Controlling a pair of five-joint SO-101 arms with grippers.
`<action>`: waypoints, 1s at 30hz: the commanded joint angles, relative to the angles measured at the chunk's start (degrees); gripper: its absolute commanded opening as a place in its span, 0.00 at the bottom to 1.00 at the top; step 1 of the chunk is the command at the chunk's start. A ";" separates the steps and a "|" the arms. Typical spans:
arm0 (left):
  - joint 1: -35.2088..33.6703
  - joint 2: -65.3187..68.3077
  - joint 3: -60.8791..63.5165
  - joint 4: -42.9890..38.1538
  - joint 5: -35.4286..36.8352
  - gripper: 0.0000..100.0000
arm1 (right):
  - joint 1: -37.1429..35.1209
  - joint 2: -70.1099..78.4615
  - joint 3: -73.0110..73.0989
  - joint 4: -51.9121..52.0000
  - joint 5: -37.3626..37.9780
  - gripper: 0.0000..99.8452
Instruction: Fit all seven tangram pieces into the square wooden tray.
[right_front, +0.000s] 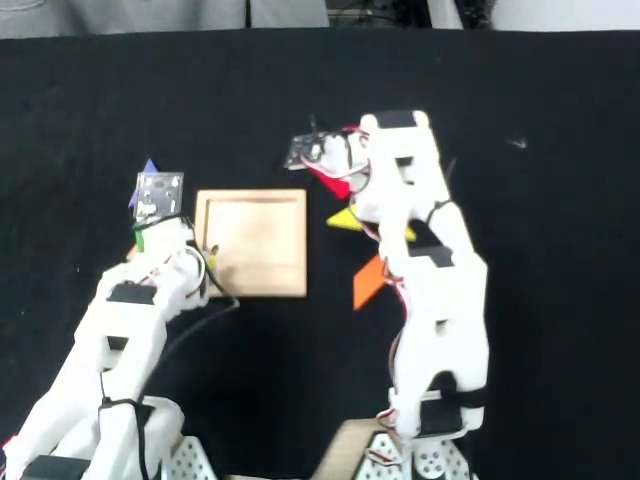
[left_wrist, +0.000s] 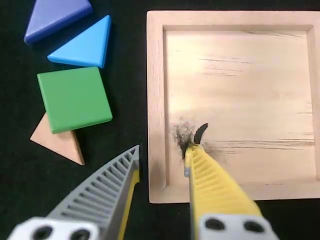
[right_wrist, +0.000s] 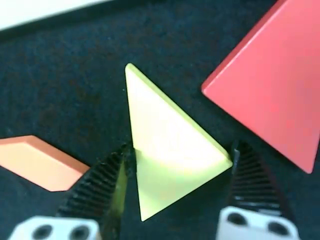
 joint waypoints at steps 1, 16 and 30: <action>0.66 0.09 -3.65 -1.41 0.62 0.15 | 0.70 -1.19 -0.13 0.62 -0.70 0.25; 0.66 0.09 -3.65 -1.41 0.62 0.15 | -4.57 -18.59 0.04 11.52 -2.55 0.25; -28.97 -29.19 0.13 19.08 -10.55 0.16 | -26.64 -20.97 0.04 5.89 -20.48 0.25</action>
